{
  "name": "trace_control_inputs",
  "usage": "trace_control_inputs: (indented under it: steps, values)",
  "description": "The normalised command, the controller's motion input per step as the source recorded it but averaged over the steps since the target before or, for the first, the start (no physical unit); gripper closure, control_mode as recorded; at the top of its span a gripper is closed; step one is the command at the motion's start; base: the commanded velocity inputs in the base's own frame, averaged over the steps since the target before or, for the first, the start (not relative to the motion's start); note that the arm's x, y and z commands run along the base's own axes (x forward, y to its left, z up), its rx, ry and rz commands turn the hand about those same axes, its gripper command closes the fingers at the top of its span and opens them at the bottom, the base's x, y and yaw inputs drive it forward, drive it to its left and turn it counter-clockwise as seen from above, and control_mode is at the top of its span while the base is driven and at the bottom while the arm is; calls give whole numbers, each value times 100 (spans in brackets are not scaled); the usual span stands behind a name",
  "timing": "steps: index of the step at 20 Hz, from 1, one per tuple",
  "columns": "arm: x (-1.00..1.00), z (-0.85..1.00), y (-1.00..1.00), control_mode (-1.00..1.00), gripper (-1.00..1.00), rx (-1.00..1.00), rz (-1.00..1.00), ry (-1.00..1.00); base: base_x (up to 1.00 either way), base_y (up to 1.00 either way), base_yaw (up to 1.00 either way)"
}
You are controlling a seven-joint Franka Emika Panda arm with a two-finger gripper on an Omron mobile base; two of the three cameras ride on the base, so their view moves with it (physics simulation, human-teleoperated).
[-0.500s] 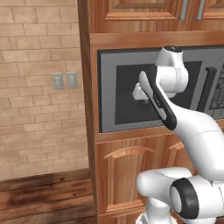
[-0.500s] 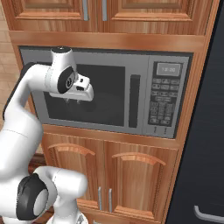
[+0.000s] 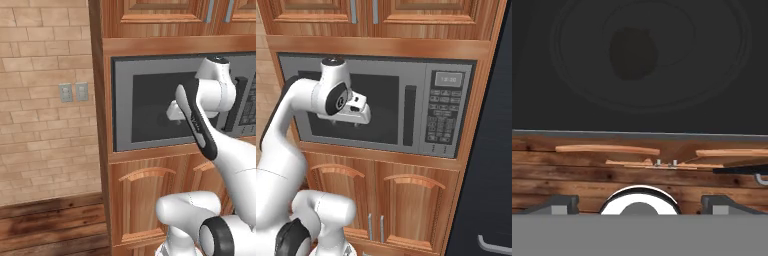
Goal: Open the microwave door.
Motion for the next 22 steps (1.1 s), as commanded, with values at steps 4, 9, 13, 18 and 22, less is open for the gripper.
trace_control_inputs:
  steps: [4, 9, 13, 18, 22]
  values:
    - [-1, 0, -8, -100, -100, 0, -2, 0, 0, 0, 0]
    - [-10, 0, -1, 100, -100, 0, 0, 0, -53, -7, 0]
    - [0, 0, 0, 100, -100, 0, 0, 0, -72, -16, 0]
    - [0, 0, 0, 100, -100, 0, 0, 0, -43, -45, 0]
    - [0, 0, 0, 100, -100, 0, 0, 0, -28, -70, 0]
